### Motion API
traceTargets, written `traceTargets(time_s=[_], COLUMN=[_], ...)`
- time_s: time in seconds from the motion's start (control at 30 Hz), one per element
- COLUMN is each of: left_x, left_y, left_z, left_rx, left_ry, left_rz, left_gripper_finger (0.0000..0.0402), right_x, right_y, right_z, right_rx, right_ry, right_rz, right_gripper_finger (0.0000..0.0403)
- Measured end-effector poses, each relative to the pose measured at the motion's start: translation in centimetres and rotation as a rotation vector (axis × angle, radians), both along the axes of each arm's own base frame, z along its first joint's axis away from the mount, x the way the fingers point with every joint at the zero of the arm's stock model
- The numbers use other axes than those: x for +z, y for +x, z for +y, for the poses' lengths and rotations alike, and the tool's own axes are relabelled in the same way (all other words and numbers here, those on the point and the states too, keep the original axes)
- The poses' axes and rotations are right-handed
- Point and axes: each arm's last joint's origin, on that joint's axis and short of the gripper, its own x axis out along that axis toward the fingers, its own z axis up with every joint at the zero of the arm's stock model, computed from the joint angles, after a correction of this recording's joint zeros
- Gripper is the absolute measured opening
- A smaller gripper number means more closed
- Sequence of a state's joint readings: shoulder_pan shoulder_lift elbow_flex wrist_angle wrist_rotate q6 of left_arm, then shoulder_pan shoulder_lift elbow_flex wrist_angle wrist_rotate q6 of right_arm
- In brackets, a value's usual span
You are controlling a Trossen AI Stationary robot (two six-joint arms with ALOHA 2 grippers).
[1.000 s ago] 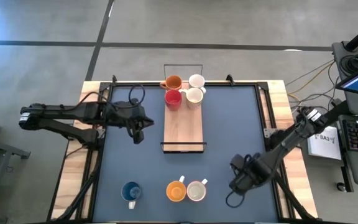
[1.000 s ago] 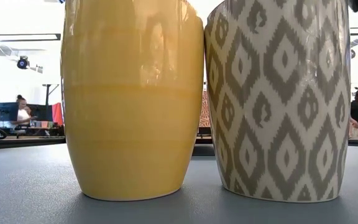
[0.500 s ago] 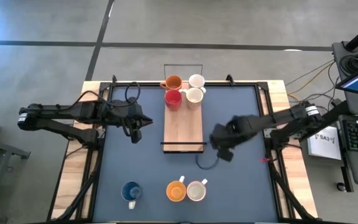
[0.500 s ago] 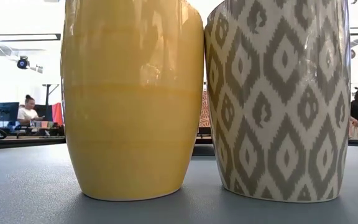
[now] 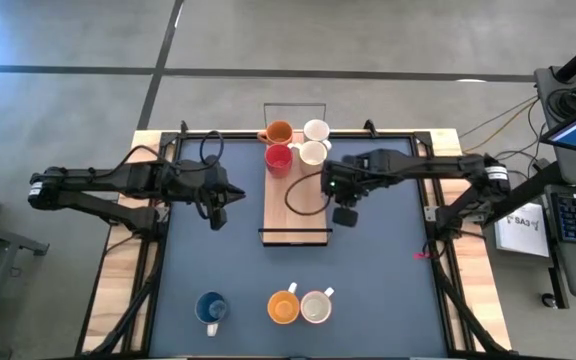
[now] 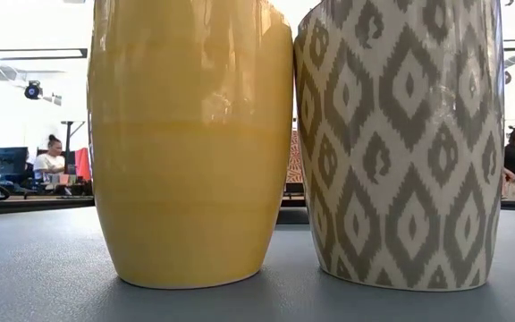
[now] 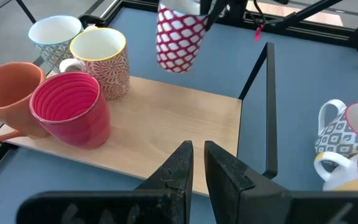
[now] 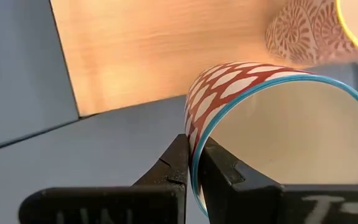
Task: Place coffee mugs
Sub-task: Put the red patterned mug on the shelf
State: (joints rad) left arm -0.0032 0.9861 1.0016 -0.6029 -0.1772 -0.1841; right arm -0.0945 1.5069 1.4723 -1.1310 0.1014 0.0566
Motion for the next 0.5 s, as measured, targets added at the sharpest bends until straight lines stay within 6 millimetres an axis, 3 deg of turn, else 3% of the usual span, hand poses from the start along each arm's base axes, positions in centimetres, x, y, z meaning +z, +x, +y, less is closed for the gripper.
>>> traceTargets(time_s=[0.5], left_x=[-0.2], left_y=[-0.2], left_z=[0.0], left_rx=[0.004], left_ry=[-0.006], left_rz=[0.021], left_gripper_finger=[0.0023], right_x=[-3.6], right_y=[3.9], right_z=[-1.0], right_rx=[0.268], right_ry=[-0.082], right_rz=[0.095], right_gripper_finger=[0.0013])
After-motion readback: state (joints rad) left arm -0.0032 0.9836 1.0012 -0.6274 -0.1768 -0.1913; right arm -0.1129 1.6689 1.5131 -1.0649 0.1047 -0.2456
